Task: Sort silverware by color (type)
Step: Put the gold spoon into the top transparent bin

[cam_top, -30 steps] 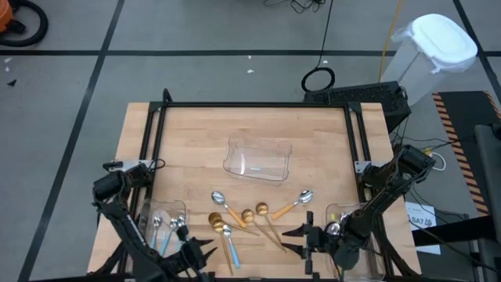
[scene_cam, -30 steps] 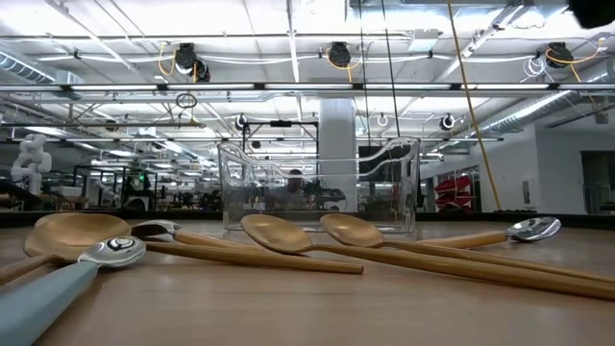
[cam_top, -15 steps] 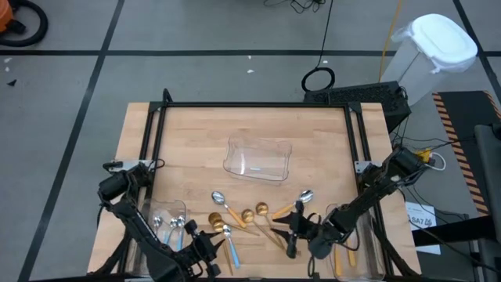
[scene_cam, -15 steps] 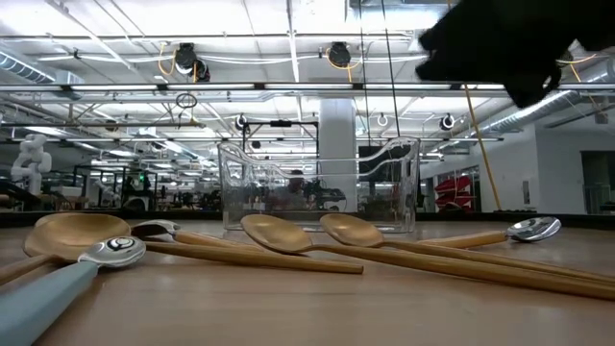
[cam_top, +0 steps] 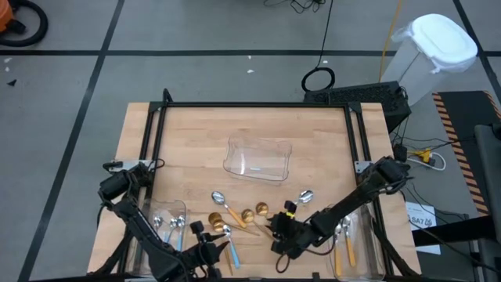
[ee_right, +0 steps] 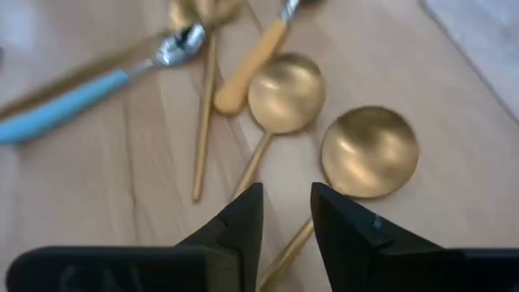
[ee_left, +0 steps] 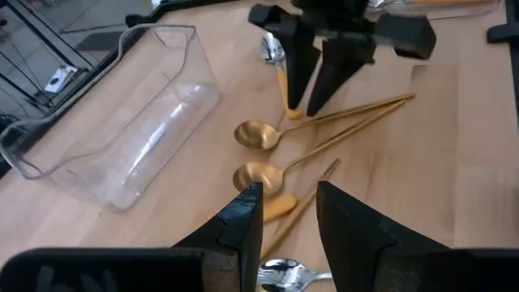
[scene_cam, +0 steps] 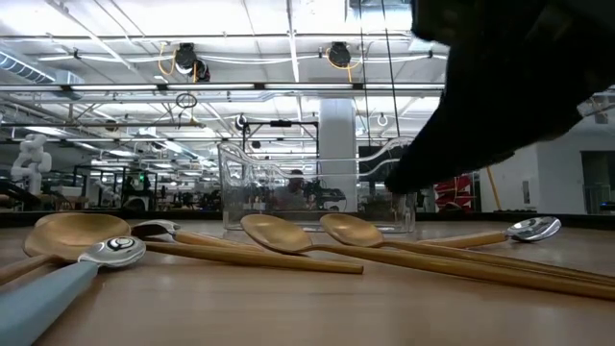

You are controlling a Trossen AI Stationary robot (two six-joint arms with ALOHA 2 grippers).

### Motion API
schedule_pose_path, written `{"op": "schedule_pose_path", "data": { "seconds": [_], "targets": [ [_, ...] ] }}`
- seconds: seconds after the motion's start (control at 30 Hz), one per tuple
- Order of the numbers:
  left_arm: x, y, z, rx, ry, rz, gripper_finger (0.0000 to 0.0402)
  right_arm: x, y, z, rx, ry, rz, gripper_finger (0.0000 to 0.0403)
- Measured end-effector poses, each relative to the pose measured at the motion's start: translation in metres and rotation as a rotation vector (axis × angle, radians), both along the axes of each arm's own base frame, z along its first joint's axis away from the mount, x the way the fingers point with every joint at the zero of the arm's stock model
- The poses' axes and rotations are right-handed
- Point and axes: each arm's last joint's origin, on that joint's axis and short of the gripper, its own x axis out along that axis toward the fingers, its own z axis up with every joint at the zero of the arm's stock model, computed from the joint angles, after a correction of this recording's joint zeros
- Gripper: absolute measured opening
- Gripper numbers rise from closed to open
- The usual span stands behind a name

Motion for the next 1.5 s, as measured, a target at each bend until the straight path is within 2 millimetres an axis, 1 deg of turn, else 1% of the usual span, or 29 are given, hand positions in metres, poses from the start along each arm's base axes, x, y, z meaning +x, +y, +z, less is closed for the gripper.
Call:
{"op": "schedule_pose_path", "data": {
  "seconds": [0.23,0.4,0.53,0.8,0.93,1.23,1.4,1.5],
  "targets": [
    [0.005,-0.005,0.001,-0.021,-0.018,-0.035,0.0117,0.009,0.0,-0.009,0.026,0.109,-0.039,0.0093],
    [0.015,-0.023,0.007,-0.088,-0.045,-0.175,0.0117,0.01,-0.001,-0.014,0.033,0.136,-0.038,0.0093],
    [0.021,-0.027,0.011,-0.082,-0.066,-0.227,0.0117,0.01,-0.001,-0.015,0.033,0.148,-0.034,0.0093],
    [0.021,-0.023,0.009,-0.06,-0.039,-0.215,0.0117,0.01,0.0,-0.014,0.022,0.148,-0.02,0.0093],
    [0.021,-0.021,0.009,-0.065,-0.036,-0.201,0.0117,0.009,-0.001,-0.014,-0.023,0.138,-0.02,0.0093],
    [0.032,-0.012,0.009,-0.058,-0.033,-0.175,0.0117,0.007,-0.004,-0.016,-0.061,0.155,-0.043,0.0093],
    [0.038,-0.007,0.009,0.018,0.0,-0.213,0.0118,0.01,-0.008,-0.019,-0.067,0.164,-0.054,0.0093],
    [0.044,-0.001,0.009,0.068,0.025,-0.225,0.0118,0.013,-0.013,-0.022,-0.047,0.184,-0.059,0.0092]
  ]
}}
